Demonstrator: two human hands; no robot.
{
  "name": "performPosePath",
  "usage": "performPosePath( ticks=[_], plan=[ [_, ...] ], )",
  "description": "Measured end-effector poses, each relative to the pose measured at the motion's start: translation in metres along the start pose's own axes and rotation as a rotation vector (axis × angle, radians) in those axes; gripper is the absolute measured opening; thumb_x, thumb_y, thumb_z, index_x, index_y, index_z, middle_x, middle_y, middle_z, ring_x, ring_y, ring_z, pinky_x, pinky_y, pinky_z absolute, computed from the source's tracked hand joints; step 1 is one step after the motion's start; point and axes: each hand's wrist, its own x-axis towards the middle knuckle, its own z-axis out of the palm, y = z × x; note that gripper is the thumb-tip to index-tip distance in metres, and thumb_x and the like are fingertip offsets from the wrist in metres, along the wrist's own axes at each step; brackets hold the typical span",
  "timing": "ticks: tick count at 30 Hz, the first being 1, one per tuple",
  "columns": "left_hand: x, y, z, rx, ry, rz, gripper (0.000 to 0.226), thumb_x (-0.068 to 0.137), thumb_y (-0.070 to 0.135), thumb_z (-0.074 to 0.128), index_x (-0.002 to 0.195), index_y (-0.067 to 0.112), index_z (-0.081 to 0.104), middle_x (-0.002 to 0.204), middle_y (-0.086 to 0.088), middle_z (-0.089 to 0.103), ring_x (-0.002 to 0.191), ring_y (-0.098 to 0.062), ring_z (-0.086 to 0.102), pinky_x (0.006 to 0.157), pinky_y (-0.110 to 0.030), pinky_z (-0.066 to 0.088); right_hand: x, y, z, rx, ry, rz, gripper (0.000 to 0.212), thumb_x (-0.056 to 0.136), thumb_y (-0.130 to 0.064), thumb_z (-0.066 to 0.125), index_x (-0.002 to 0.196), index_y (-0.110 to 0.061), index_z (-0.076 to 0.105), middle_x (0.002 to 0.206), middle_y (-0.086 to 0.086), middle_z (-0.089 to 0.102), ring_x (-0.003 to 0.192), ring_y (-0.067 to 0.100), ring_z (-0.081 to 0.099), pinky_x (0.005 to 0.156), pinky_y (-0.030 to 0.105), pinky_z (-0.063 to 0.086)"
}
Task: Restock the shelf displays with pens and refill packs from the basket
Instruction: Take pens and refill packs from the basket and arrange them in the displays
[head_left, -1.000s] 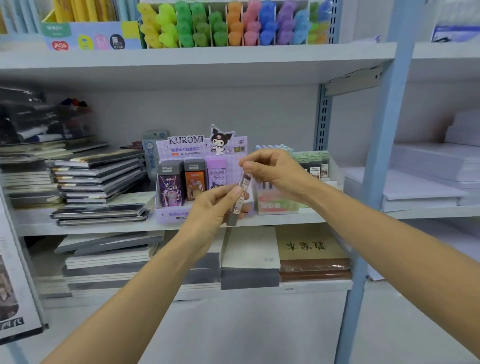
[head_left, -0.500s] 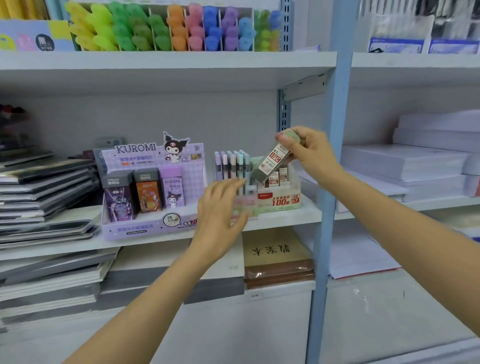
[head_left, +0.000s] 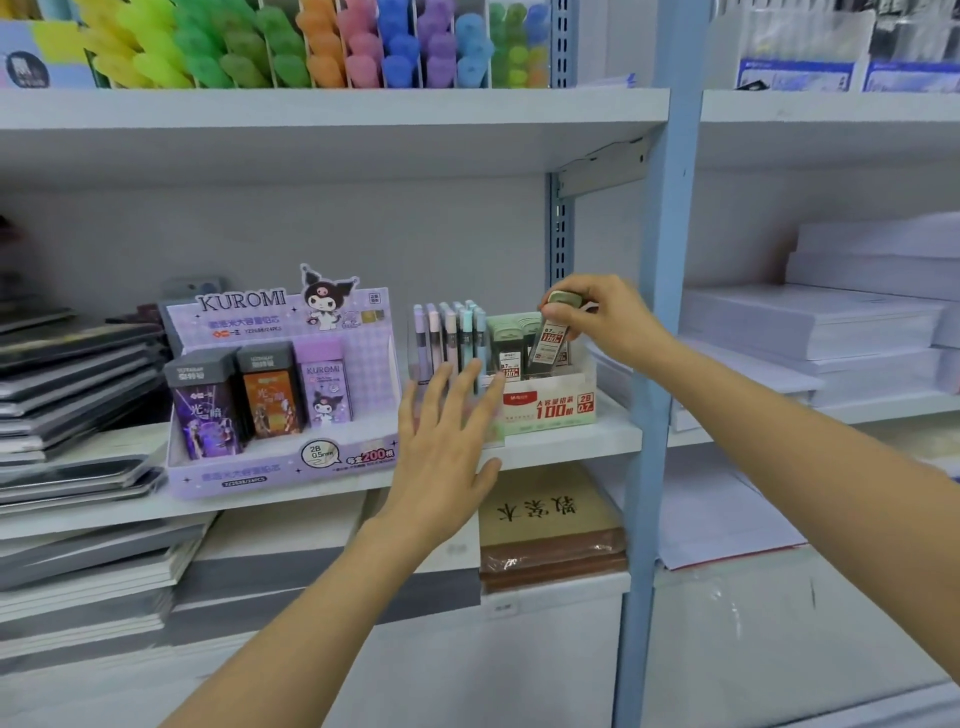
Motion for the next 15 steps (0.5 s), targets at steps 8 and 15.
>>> performPosePath(
  ticks=[8,15],
  plan=[
    [0.000,0.000,0.001,-0.017,0.010,0.003,0.084,0.092,0.039,0.056,0.155,0.032,0.001,0.163,0.000,-0.003,0.149,-0.024,-0.010,0.118,-0.047,-0.015,0.018,-0.004,0.002,-0.018,-0.107,0.068,0.019,0.090,-0.024,0.066,0.103,-0.024,0.052,0.088,-0.005,0.067,0.078,0.008,0.064,0.061,0.014,0.047],
    [-0.001,-0.001,0.000,-0.020,0.012,0.009,0.083,0.090,0.039,0.058,0.155,0.031,0.006,0.163,0.000,0.002,0.149,-0.024,-0.007,0.117,-0.046,-0.015,0.016,-0.001,0.001,-0.042,0.066,0.002,0.016,0.093,-0.021,0.061,0.101,-0.019,0.048,0.087,-0.010,0.060,0.071,0.001,0.057,0.056,0.008,0.044]
  ],
)
